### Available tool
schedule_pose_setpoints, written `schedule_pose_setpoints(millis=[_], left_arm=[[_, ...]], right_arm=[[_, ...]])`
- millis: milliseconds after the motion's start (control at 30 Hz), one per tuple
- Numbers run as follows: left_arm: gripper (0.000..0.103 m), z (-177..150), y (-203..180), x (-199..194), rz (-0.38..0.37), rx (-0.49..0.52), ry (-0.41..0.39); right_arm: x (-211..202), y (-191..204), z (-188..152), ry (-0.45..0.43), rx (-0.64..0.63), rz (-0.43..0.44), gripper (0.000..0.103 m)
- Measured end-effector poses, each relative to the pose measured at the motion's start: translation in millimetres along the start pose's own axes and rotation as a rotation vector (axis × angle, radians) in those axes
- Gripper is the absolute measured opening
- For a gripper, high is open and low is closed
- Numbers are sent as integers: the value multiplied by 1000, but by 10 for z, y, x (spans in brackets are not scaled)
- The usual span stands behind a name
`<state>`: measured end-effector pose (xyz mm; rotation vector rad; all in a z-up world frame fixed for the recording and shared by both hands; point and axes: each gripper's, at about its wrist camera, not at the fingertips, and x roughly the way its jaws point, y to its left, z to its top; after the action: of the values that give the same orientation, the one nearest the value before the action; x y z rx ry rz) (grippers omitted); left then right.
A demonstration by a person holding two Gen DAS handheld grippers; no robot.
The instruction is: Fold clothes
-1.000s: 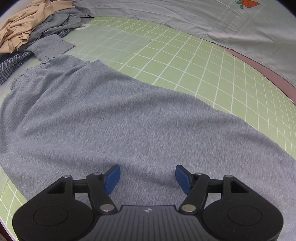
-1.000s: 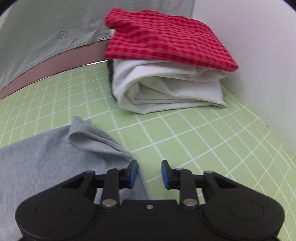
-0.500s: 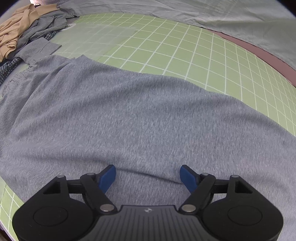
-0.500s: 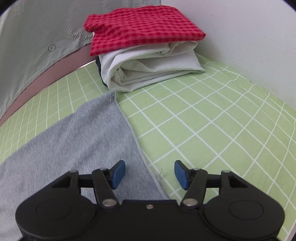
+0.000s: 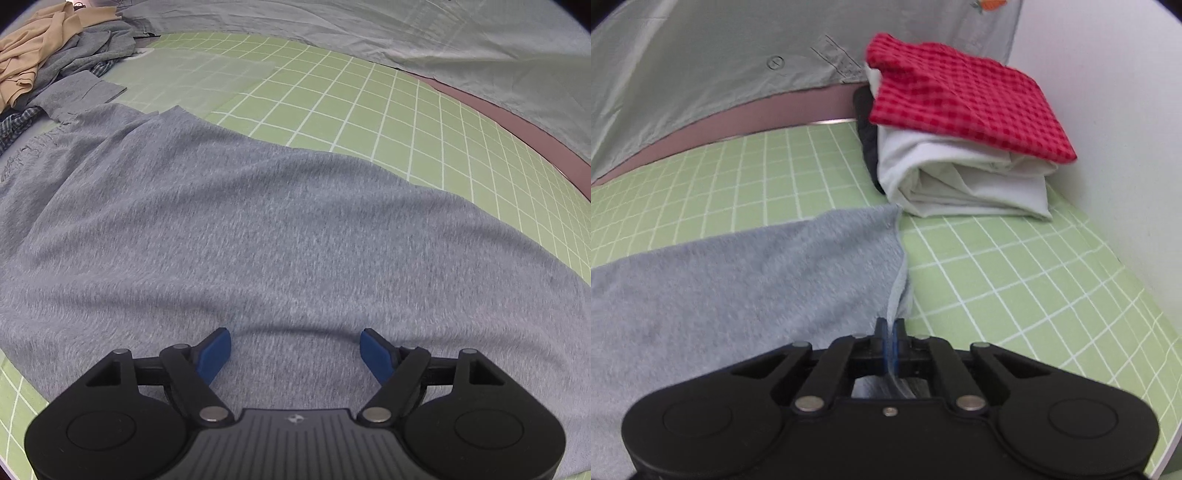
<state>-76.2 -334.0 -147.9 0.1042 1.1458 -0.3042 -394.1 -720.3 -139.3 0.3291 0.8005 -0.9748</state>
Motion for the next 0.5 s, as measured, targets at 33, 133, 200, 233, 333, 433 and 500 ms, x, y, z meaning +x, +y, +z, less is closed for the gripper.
schedule_pose_setpoints(millis=[33, 133, 200, 233, 333, 433, 500], left_arm=[[78, -14, 3, -2, -1, 5, -3], [78, -38, -22, 0, 4, 30, -5], [81, -46, -48, 10, 9, 48, -4], [83, -49, -62, 19, 9, 55, -2], [85, -61, -93, 40, 13, 66, -5], [89, -77, -133, 58, 21, 85, -6], [91, -91, -171, 71, 33, 102, -5]], right_arm=[[-73, 129, 39, -18, -22, 38, 2], [-232, 577, 89, -46, -78, 203, 2], [-245, 905, 42, -10, -103, 341, 3], [-249, 1064, 15, 10, -117, 406, 3], [-265, 1377, -117, 69, -176, 480, 4], [-372, 1297, -170, 29, -179, 449, 21], [-387, 1038, -166, -11, -97, 381, 33]])
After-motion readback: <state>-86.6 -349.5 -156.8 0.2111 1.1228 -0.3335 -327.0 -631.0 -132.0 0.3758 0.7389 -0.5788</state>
